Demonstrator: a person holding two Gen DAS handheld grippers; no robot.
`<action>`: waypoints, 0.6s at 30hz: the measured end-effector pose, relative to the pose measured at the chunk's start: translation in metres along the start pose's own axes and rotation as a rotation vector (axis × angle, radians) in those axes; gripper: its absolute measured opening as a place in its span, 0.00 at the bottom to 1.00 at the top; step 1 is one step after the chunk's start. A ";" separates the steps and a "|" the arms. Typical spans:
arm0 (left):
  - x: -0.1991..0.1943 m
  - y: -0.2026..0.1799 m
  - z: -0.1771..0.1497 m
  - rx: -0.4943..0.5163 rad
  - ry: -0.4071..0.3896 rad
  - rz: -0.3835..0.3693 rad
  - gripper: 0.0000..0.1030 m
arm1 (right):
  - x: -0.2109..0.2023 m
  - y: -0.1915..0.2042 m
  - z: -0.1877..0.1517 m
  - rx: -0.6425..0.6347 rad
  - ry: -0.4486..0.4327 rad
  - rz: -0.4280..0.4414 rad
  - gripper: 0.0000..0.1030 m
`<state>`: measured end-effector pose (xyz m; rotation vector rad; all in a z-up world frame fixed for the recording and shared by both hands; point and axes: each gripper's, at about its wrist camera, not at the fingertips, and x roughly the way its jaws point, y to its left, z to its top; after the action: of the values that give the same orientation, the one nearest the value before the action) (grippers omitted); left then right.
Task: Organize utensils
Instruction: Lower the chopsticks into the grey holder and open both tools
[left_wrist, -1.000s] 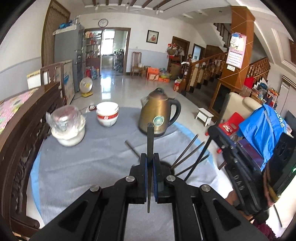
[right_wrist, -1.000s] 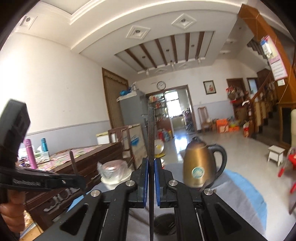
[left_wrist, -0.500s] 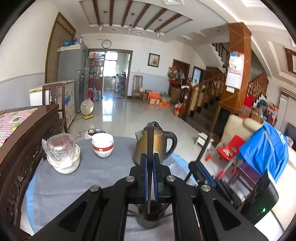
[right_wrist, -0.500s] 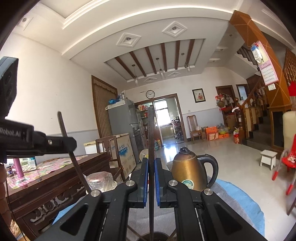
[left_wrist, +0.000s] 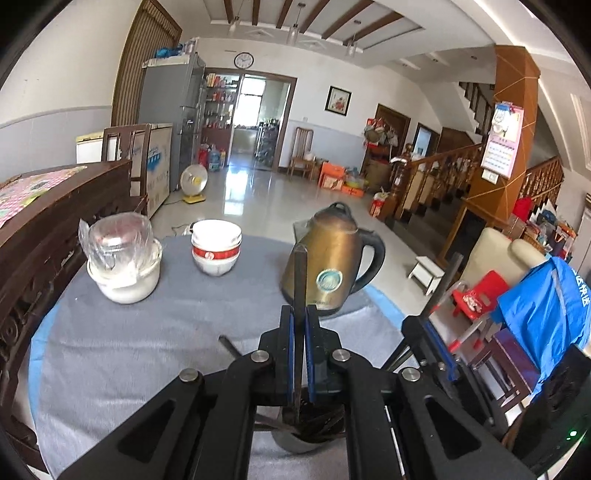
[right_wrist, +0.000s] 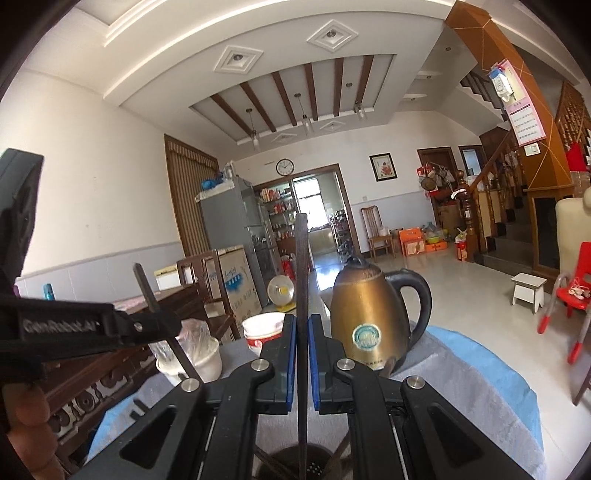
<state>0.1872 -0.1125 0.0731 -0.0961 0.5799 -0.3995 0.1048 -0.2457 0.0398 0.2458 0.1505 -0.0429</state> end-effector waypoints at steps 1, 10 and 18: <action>0.001 0.001 -0.002 0.002 0.006 0.003 0.05 | -0.001 -0.001 -0.002 0.001 0.004 0.000 0.07; 0.007 0.001 -0.017 0.039 0.035 0.031 0.06 | -0.006 -0.004 -0.012 0.004 0.035 0.003 0.07; 0.010 -0.001 -0.024 0.072 0.055 0.057 0.06 | -0.007 -0.007 -0.014 0.011 0.061 0.008 0.07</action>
<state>0.1814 -0.1173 0.0486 0.0006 0.6205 -0.3678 0.0952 -0.2491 0.0254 0.2590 0.2102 -0.0288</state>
